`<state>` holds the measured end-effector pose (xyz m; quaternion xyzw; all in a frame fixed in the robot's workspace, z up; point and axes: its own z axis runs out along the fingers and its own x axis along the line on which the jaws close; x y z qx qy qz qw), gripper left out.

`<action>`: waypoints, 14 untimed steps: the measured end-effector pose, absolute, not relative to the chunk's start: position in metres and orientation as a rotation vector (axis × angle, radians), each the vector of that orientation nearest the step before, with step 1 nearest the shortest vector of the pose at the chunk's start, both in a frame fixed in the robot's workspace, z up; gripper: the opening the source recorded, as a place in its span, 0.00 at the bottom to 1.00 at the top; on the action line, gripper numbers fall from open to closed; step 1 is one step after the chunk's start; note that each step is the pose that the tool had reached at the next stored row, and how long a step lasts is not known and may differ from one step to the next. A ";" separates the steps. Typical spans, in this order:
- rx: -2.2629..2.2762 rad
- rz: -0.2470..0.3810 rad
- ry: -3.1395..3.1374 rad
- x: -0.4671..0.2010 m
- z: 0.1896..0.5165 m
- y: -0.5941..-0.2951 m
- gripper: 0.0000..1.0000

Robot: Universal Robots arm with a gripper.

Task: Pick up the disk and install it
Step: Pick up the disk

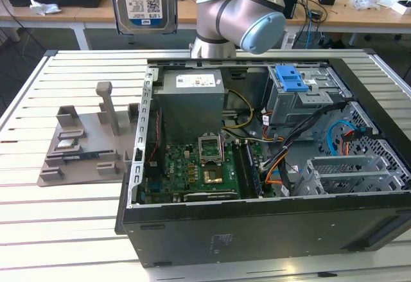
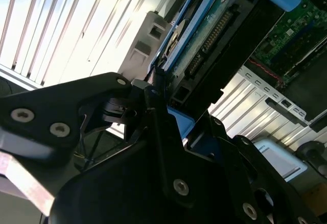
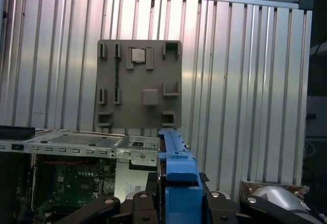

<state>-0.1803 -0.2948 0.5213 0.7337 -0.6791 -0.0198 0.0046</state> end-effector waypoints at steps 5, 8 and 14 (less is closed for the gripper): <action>2.298 -0.062 -2.127 -0.178 0.519 -0.302 0.37; 2.298 -0.062 -2.127 -0.176 0.518 -0.308 0.37; 2.298 -0.062 -2.127 -0.171 0.517 -0.316 0.37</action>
